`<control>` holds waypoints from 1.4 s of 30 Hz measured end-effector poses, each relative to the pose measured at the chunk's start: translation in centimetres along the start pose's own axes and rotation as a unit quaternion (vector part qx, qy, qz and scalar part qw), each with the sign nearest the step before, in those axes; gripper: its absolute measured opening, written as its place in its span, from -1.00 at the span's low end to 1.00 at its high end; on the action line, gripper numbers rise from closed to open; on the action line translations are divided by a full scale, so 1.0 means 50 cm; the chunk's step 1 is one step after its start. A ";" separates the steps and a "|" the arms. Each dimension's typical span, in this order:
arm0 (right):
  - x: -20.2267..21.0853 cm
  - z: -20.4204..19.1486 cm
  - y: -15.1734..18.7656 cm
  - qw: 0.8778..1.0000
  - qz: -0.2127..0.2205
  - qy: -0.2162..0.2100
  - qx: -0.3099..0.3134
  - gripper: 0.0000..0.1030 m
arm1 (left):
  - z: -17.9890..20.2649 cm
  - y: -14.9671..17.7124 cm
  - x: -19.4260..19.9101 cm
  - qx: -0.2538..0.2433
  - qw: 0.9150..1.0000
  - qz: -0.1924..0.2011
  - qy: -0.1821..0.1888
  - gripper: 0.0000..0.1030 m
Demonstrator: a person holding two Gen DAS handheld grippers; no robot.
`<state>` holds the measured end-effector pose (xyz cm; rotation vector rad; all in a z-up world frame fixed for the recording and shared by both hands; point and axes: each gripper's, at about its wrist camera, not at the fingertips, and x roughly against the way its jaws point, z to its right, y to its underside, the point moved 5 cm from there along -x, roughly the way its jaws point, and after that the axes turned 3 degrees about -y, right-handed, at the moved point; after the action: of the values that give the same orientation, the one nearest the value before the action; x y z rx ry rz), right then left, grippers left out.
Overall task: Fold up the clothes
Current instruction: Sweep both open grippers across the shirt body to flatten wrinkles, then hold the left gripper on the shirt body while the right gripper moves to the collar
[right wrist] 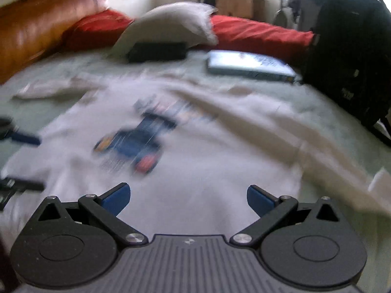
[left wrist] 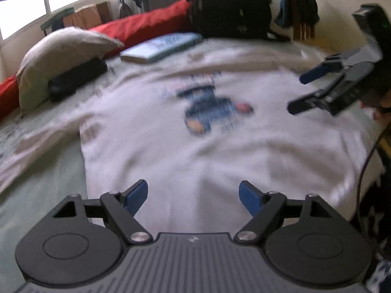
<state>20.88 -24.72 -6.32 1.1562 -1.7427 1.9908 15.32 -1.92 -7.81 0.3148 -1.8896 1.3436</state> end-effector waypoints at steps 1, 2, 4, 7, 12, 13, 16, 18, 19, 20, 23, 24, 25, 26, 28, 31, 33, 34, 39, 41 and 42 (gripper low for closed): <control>0.002 -0.018 0.030 1.000 -0.008 0.000 0.001 1.00 | 0.000 0.019 0.003 0.007 1.000 -0.007 -0.003 0.60; 0.007 -0.023 0.056 1.000 -0.007 0.006 -0.001 1.00 | -0.002 0.038 0.007 0.015 1.000 -0.013 -0.007 0.62; 0.017 -0.035 0.107 1.000 -0.004 0.017 -0.006 1.00 | -0.007 0.071 0.034 0.034 0.999 -0.009 -0.008 0.69; 0.040 -0.019 0.141 0.998 0.013 0.014 -0.056 1.00 | -0.011 0.105 0.074 0.049 0.999 -0.014 -0.012 0.71; 0.038 -0.024 0.152 0.997 0.018 0.021 -0.074 1.00 | -0.008 0.078 0.110 0.039 0.999 0.003 -0.019 0.71; 0.035 -0.028 0.152 0.997 0.017 0.026 -0.071 1.00 | -0.003 0.060 0.112 0.038 0.999 0.017 -0.010 0.71; 0.034 -0.027 0.153 0.997 0.018 0.026 -0.070 1.00 | 0.018 0.006 0.100 0.036 0.997 0.054 0.031 0.71; 0.035 -0.026 0.155 0.997 0.021 0.025 -0.070 1.00 | 0.033 -0.011 0.069 0.044 0.996 0.053 0.053 0.71; 0.035 -0.026 0.156 0.997 0.022 0.025 -0.070 1.00 | 0.038 -0.012 0.047 0.053 0.996 0.042 0.058 0.71; 0.036 -0.026 0.156 0.997 0.023 0.025 -0.070 1.00 | 0.043 -0.014 0.026 0.063 0.996 0.032 0.063 0.71; 0.038 -0.026 0.158 0.997 0.023 0.023 -0.070 1.00 | 0.057 0.011 0.003 0.082 0.995 0.013 0.060 0.70; 0.039 -0.026 0.158 0.997 0.024 0.023 -0.070 1.00 | 0.062 0.025 0.003 0.087 0.995 0.010 0.056 0.71; 0.040 -0.026 0.160 0.997 0.025 0.023 -0.070 1.00 | 0.066 0.042 0.017 0.091 0.994 0.005 0.056 0.72; 0.041 -0.026 0.161 0.997 0.028 0.022 -0.070 1.00 | 0.070 0.059 0.033 0.095 0.994 0.000 0.056 0.74; 0.041 -0.025 0.163 0.997 0.034 0.023 -0.071 1.00 | 0.076 0.085 0.061 0.096 0.994 -0.010 0.054 0.76; 0.041 -0.027 0.167 0.996 0.042 0.024 -0.069 1.00 | 0.072 0.090 0.102 0.090 0.995 -0.022 0.045 0.76; 0.042 -0.027 0.168 0.996 0.047 0.024 -0.068 1.00 | 0.056 0.062 0.125 0.087 0.996 -0.013 0.029 0.76; 0.043 -0.027 0.169 0.996 0.049 0.024 -0.068 1.00 | 0.047 0.040 0.132 0.084 0.996 -0.001 0.018 0.76; 0.044 -0.028 0.169 0.996 0.048 0.027 -0.066 1.00 | -0.007 -0.095 0.088 0.069 0.996 0.035 -0.039 0.77; 0.044 -0.030 0.168 0.996 0.048 0.029 -0.065 1.00 | -0.036 -0.140 0.032 0.071 0.995 0.036 -0.054 0.77; 0.044 -0.031 0.169 0.996 0.049 0.031 -0.064 1.00 | -0.047 -0.152 -0.001 0.071 0.995 0.031 -0.056 0.77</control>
<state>13.36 -26.07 -10.81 0.9764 -1.8985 1.9134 20.96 -2.96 -2.28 0.4131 -1.9118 1.5353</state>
